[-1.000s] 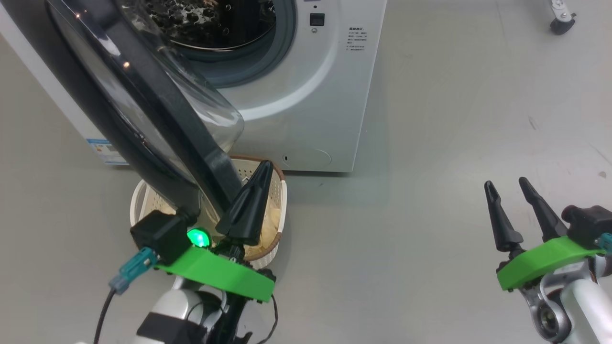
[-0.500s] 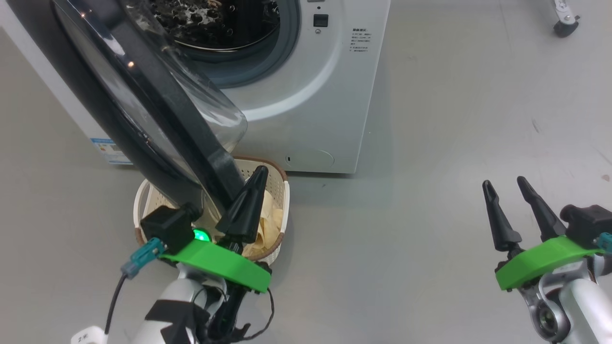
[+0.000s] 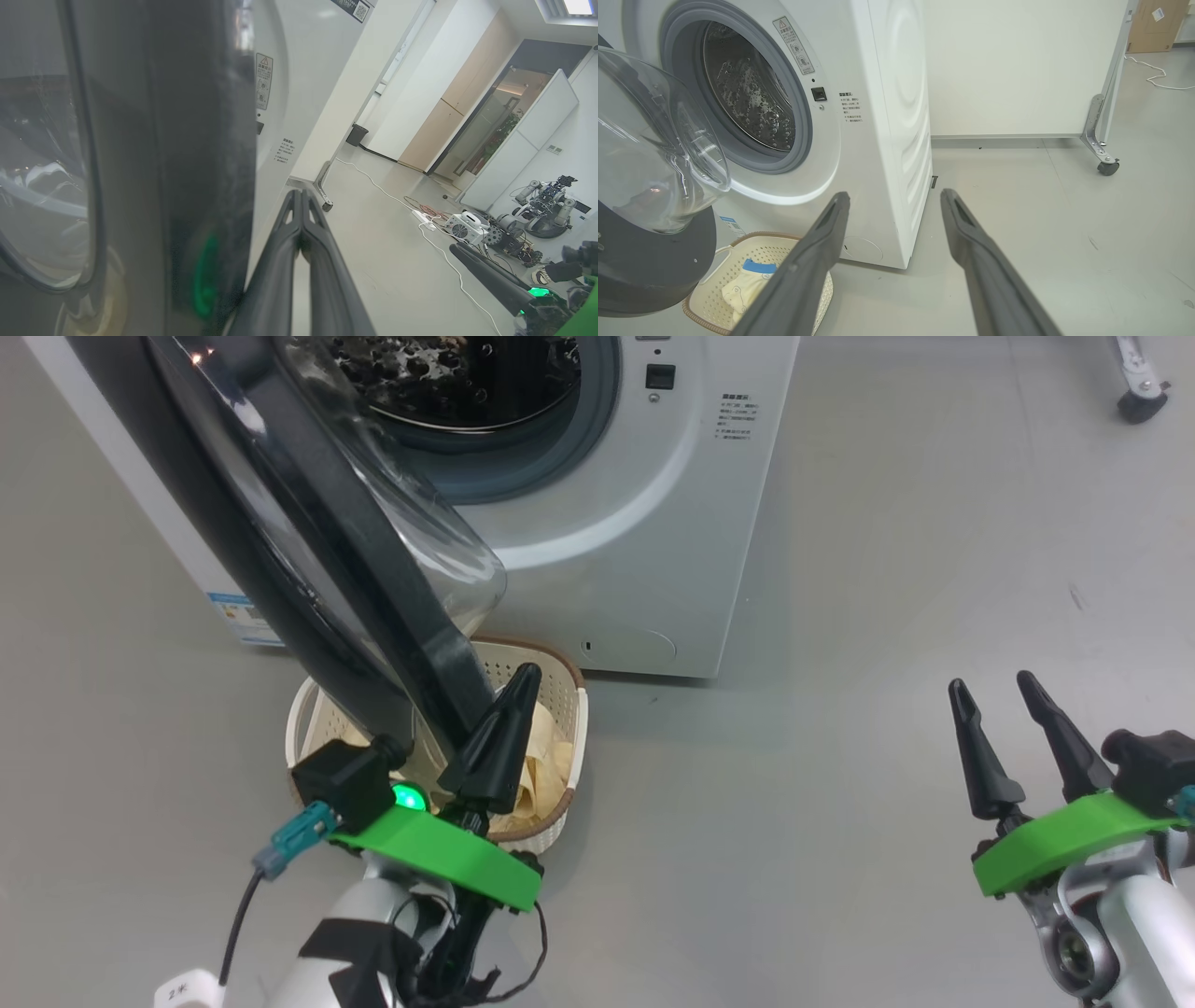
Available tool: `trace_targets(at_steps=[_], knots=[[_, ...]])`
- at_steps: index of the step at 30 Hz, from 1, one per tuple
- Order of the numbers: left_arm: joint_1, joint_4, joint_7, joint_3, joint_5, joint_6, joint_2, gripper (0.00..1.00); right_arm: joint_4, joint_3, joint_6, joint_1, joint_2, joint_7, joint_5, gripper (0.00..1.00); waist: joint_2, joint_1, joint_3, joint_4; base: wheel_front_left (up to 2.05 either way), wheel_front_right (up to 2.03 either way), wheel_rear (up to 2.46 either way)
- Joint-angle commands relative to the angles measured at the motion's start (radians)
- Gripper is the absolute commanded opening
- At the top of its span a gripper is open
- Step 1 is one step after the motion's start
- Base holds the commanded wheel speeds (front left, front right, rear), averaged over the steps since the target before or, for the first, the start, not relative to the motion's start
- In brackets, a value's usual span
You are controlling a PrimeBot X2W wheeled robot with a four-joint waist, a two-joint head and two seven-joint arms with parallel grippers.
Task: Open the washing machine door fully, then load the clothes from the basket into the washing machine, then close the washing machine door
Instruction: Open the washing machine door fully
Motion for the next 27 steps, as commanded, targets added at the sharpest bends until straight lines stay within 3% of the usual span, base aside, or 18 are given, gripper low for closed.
trace_targets(at_steps=[1,27], knots=[[-0.040,-0.004,-0.011,0.062,-0.007,0.010,0.033,0.00,-0.034,0.003,0.002,-0.017,-0.026,-0.014,-0.009,1.00,0.0000,0.0000,0.000,0.011,0.00,0.00,0.00],[0.039,-0.071,-0.016,0.052,-0.019,0.049,0.053,0.00,-0.051,-0.007,0.002,-0.006,-0.044,-0.014,-0.015,1.00,0.0000,0.0000,-0.011,0.136,0.00,0.00,0.00]])
